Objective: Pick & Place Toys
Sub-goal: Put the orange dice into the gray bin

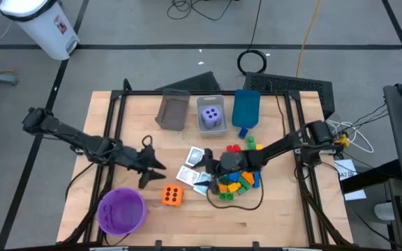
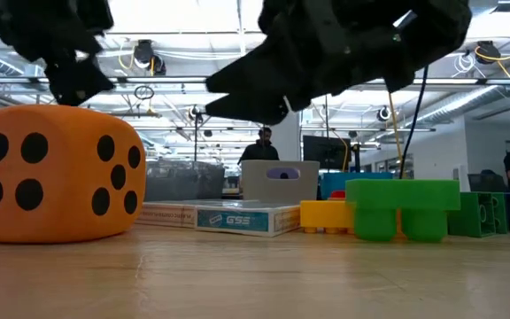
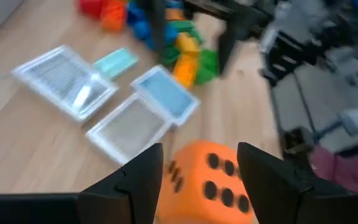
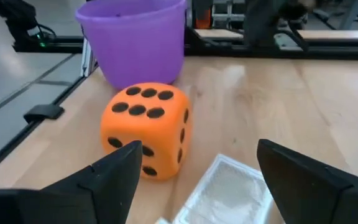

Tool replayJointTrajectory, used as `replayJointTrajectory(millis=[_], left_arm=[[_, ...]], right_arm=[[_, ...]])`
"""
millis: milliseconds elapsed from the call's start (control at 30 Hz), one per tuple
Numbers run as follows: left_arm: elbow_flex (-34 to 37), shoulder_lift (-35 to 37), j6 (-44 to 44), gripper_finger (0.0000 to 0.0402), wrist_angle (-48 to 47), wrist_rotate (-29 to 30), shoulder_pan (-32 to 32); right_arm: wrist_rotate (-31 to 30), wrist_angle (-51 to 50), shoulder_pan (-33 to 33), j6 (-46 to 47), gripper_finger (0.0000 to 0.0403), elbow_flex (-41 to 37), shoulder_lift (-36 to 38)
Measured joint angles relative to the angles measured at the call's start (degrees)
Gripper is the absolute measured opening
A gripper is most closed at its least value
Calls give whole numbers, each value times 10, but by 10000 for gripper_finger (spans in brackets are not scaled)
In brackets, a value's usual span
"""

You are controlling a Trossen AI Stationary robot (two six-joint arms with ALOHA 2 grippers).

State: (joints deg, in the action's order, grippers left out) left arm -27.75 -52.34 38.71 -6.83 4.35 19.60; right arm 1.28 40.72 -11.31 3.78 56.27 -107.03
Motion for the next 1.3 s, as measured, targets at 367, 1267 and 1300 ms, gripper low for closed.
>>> replayJointTrajectory(millis=[367,1267,1300], left_arm=[[-15,-95,-48,289,99,49,89],[-160,-353,-71,367,159,-35,187],[-164,-361,-61,367,148,-39,187]], right_arm=[[-3,-25,4,-25,313,36,1],[-28,-110,9,-49,313,32,70],[-28,-110,9,-49,313,32,70]])
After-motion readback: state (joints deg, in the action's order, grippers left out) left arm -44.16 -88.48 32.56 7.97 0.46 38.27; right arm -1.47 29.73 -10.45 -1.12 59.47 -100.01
